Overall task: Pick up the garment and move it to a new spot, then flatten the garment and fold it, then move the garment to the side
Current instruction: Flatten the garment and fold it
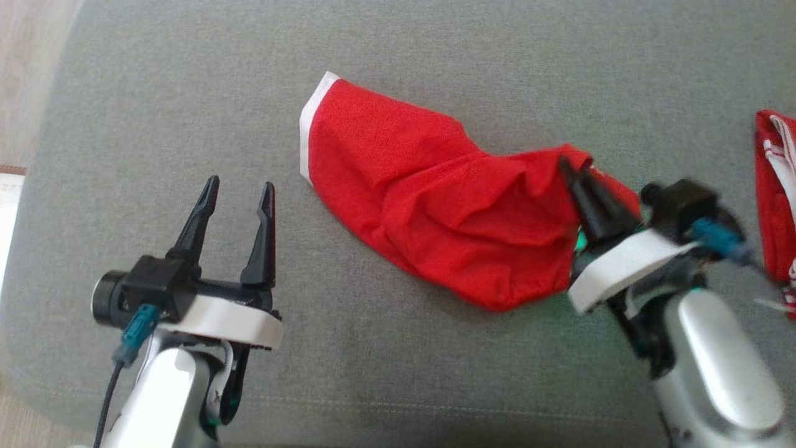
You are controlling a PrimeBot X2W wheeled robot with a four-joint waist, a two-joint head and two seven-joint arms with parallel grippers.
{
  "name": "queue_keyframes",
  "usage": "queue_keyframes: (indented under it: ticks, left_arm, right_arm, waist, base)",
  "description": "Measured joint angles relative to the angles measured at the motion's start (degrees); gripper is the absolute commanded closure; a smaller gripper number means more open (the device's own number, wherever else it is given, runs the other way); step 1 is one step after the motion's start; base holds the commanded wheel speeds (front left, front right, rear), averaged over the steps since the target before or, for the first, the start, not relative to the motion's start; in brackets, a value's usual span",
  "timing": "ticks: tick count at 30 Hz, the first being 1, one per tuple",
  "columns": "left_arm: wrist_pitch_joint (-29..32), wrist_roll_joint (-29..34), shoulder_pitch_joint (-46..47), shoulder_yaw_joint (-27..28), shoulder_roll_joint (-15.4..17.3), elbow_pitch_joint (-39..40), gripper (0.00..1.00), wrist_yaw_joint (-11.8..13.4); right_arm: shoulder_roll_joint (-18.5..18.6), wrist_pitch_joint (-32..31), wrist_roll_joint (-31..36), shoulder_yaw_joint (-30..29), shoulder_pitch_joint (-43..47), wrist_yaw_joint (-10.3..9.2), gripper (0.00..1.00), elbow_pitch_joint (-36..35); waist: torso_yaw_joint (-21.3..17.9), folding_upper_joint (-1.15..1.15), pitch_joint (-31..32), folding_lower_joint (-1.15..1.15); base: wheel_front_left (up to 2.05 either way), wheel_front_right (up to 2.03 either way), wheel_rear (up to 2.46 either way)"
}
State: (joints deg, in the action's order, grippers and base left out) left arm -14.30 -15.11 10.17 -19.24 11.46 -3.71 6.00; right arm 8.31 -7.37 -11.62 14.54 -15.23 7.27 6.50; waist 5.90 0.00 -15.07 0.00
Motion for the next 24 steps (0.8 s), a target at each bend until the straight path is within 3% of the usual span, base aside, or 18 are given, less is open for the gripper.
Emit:
queue_keyframes:
  ticks: [5, 9, 20, 21, 22, 23, 24]
  left_arm:
    - [-0.01, 0.88, 0.91, 0.68, -0.54, 0.47, 0.00, -0.55]
    - [-0.25, 1.60, 2.82, 0.82, -1.13, 0.71, 0.00, -1.56]
    - [-0.40, 3.46, 7.16, 1.22, -3.27, 0.63, 0.00, -3.72]
    - [-0.40, 3.46, 7.32, 1.32, -3.41, 0.54, 0.00, -4.05]
    - [-0.40, 3.57, 7.48, 1.45, -3.52, 0.40, 0.00, -4.07]
    - [-0.40, 3.82, 7.63, 1.58, -3.65, 0.31, 0.00, -4.08]
    - [-0.40, 3.98, 7.65, 1.72, -3.74, 0.22, 0.00, -4.09]
  right_arm:
    - [1.18, 0.03, -0.08, -4.55, -4.97, 0.00, 1.00, -2.97]
    - [2.08, -0.73, -1.49, -8.69, -11.91, 0.00, 1.00, -1.44]
    - [5.35, 1.26, -6.35, -14.11, -25.57, 0.00, 1.00, 16.39]
    - [5.48, 2.27, -6.80, -13.65, -26.08, 0.00, 0.65, 17.80]
    - [5.48, 3.15, -7.54, -13.04, -26.52, 0.00, 0.07, 19.13]
    - [5.48, 4.28, -8.03, -12.38, -26.62, 0.00, 0.00, 20.07]
    - [5.48, 5.61, -8.28, -11.67, -26.56, 0.00, 0.00, 20.71]
  waist:
    - [-0.58, 0.00, -1.20, 0.00]
    - [-0.38, 0.00, -3.10, 0.00]
    - [2.31, 0.00, -9.17, 0.01]
    - [2.48, 0.00, -9.54, 0.01]
    - [2.60, 0.00, -9.82, 0.01]
    - [2.62, 0.00, -9.97, 0.01]
    - [2.55, 0.00, -9.94, 0.02]
  base:
    - [0.00, 0.00, 0.00]
    - [0.00, 0.00, 0.00]
    - [0.00, 0.00, 0.00]
    - [0.00, 0.00, 0.00]
    - [0.00, 0.00, 0.00]
    - [0.00, 0.00, 0.00]
    - [0.00, 0.00, 0.00]
